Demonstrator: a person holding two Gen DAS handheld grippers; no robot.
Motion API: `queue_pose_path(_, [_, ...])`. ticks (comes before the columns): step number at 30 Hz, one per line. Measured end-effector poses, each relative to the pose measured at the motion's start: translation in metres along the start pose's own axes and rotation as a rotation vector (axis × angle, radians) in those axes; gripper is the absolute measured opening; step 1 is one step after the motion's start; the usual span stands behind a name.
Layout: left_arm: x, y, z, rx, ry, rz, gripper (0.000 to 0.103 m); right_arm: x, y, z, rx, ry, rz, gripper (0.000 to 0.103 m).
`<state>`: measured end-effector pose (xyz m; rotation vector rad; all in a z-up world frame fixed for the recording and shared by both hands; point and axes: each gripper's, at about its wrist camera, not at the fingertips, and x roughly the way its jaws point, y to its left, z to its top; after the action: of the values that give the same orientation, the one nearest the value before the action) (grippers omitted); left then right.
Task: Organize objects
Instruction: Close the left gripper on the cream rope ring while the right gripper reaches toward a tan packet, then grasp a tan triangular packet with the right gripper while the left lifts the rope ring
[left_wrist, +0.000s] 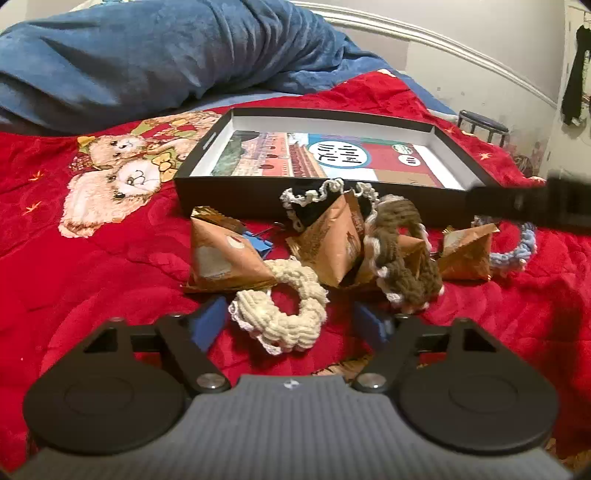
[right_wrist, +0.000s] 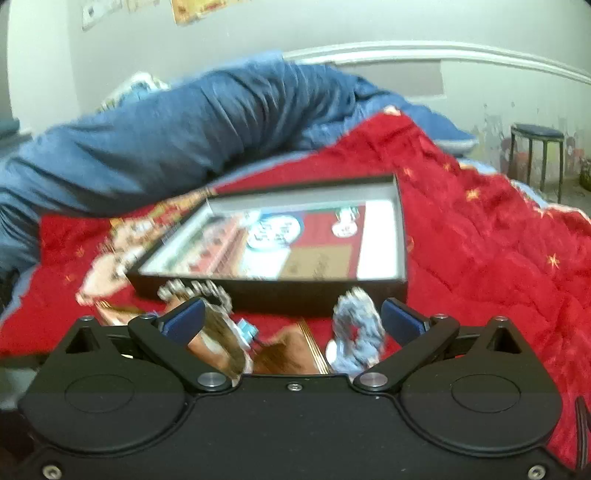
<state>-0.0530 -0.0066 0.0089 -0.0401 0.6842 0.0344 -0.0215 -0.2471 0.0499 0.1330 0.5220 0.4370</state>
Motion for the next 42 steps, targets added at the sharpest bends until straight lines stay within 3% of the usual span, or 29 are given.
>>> queue_pose_path(3, [0.000,-0.001,0.000,0.004,-0.001,0.004,0.068,-0.003,0.007,0.002,-0.029,-0.020,0.073,0.092])
queue_pose_path(5, [0.000,0.000,0.000,0.004,0.000,0.001,0.046,0.004,0.017,0.002,-0.078,0.012,0.109,0.084])
queue_pose_path(6, [0.001,0.000,0.001,0.005,0.001,-0.002,0.044,0.008,0.020,0.001,-0.097,0.037,0.121,0.082])
queue_pose_path(9, [0.002,-0.001,0.002,0.011,0.003,-0.005,0.042,0.017,0.027,-0.003,-0.130,0.094,0.099,0.081])
queue_pose_path(11, [0.003,-0.002,0.002,0.024,0.001,-0.001,0.045,0.019,0.024,-0.003,-0.117,0.099,0.080,0.074])
queue_pose_path(13, [0.004,-0.003,0.002,0.033,0.008,-0.004,0.055,0.008,0.019,0.002,-0.083,0.031,0.086,0.067])
queue_pose_path(16, [0.006,-0.001,0.003,0.010,0.012,0.000,0.054,-0.010,0.009,0.008,0.002,-0.087,0.118,0.068])
queue_pose_path(17, [0.006,-0.001,0.003,0.008,0.012,0.000,0.054,-0.013,0.005,0.009,0.018,-0.090,0.149,0.068])
queue_pose_path(18, [0.006,-0.002,0.003,0.013,0.010,0.000,0.052,-0.011,0.006,0.009,0.001,-0.073,0.176,0.068])
queue_pose_path(20, [0.006,-0.005,0.002,0.038,-0.002,0.010,0.039,-0.002,0.020,0.008,-0.089,-0.016,0.180,0.068])
queue_pose_path(22, [0.005,-0.008,0.001,0.055,-0.011,0.008,0.035,0.009,0.029,0.006,-0.141,0.048,0.195,0.064])
queue_pose_path(26, [0.005,-0.009,0.000,0.052,-0.021,0.003,0.031,0.027,0.021,-0.003,-0.082,0.149,0.140,0.055])
queue_pose_path(28, [0.006,-0.009,0.001,0.048,-0.024,0.003,0.031,0.025,0.014,-0.006,-0.032,0.140,0.137,0.053])
queue_pose_path(32, [0.007,-0.009,0.002,0.044,-0.026,0.003,0.031,0.018,0.006,-0.005,-0.015,0.075,0.018,0.053])
queue_pose_path(42, [0.005,-0.010,0.002,0.064,-0.024,0.003,0.031,0.027,-0.014,-0.008,0.049,0.148,-0.098,0.053])
